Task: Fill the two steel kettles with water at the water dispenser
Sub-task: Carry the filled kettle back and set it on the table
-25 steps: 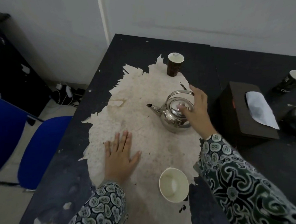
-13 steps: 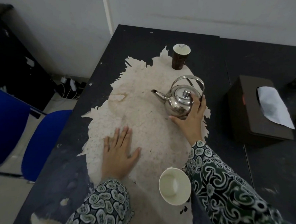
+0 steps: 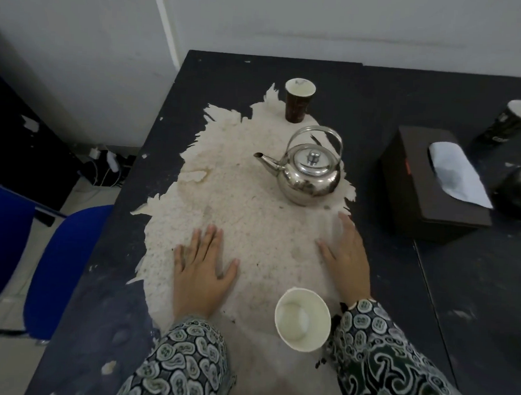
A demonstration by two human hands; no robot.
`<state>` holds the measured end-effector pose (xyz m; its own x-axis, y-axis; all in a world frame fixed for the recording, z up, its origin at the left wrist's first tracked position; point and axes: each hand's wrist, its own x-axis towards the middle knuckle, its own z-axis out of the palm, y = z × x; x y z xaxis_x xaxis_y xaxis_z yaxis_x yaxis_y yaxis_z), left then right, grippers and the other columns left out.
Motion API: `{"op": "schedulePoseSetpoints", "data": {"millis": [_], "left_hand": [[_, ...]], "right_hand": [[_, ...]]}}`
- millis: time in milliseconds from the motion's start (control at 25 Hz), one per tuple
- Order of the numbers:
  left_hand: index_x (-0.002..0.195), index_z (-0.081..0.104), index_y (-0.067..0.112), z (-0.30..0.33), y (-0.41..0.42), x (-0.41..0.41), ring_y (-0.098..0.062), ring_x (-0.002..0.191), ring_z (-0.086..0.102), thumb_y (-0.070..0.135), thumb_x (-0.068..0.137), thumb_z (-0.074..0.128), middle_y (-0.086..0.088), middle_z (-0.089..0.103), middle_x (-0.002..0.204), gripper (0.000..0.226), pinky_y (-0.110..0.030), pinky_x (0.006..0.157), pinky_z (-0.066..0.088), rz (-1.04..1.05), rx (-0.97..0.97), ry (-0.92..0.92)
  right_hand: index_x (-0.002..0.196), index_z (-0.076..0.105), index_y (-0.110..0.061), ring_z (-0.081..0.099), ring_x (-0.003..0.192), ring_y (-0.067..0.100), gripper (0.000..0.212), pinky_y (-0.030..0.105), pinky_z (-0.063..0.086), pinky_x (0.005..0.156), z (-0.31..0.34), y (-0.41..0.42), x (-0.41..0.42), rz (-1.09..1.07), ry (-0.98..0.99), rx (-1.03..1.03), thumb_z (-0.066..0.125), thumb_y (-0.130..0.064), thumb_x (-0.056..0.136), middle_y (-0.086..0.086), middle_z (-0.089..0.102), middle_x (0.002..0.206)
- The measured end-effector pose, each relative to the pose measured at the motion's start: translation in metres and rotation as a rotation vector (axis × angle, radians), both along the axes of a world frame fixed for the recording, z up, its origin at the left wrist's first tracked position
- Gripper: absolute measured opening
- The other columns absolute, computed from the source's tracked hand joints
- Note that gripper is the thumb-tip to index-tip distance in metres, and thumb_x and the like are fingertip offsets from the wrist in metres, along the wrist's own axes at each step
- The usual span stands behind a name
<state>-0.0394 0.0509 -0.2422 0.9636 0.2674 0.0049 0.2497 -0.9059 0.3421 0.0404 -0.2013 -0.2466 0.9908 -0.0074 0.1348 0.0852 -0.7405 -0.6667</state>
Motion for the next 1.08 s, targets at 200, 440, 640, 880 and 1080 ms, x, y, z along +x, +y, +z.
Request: {"op": "schedulePoseSetpoints", "data": {"millis": [200,440,640,880,1080], "left_hand": [[0.148,0.008,0.03,0.003,-0.001,-0.005,-0.009,0.145,-0.007,0.056,0.088,0.025,0.016,0.002,0.156,0.068,-0.039,0.115,-0.012,-0.046,0.004,0.025],[0.135,0.045,0.021,0.057,0.015,-0.008,-0.016,0.141,0.023,0.026,0.097,0.043,0.001,0.03,0.152,0.038,-0.034,0.112,0.017,0.003,-0.706,0.102],[0.116,0.056,0.03,0.133,-0.039,-0.025,0.006,0.118,0.037,0.014,0.094,0.045,0.009,0.047,0.137,0.029,-0.018,0.1,0.026,-0.052,-0.661,-0.249],[0.114,0.057,0.031,0.185,-0.176,-0.019,0.017,0.119,0.037,0.017,0.092,0.049,0.015,0.049,0.132,0.027,-0.004,0.099,0.026,-0.314,-0.595,-0.361],[0.127,0.048,0.022,0.166,-0.294,0.022,-0.015,0.137,0.032,0.016,0.092,0.05,-0.001,0.041,0.144,0.035,-0.043,0.114,0.028,-0.294,-0.519,-0.265]], "right_hand": [[0.145,0.014,-0.034,-0.001,0.144,0.008,0.05,0.036,0.002,0.117,-0.004,-0.044,-0.076,0.074,0.073,-0.452,0.029,-0.039,0.098,-0.011,0.006,0.157],[0.143,0.01,-0.042,-0.006,0.143,0.008,0.047,0.031,-0.003,0.116,0.003,-0.087,-0.158,0.125,0.129,-0.477,0.02,-0.044,0.097,-0.019,-0.004,0.152],[0.125,0.048,-0.027,0.037,0.132,0.014,0.033,0.03,0.03,0.11,0.041,-0.138,-0.139,0.19,0.156,-0.084,0.049,-0.018,0.093,-0.004,0.037,0.145],[0.1,0.063,-0.006,0.057,0.102,0.023,0.02,0.019,0.041,0.09,0.131,-0.232,-0.047,0.048,-0.025,0.201,0.055,0.005,0.085,0.013,0.06,0.107],[0.1,0.061,-0.008,0.054,0.094,0.018,0.017,0.018,0.042,0.074,0.183,-0.332,0.02,0.056,0.027,0.196,0.055,0.0,0.086,0.012,0.06,0.105]]}}
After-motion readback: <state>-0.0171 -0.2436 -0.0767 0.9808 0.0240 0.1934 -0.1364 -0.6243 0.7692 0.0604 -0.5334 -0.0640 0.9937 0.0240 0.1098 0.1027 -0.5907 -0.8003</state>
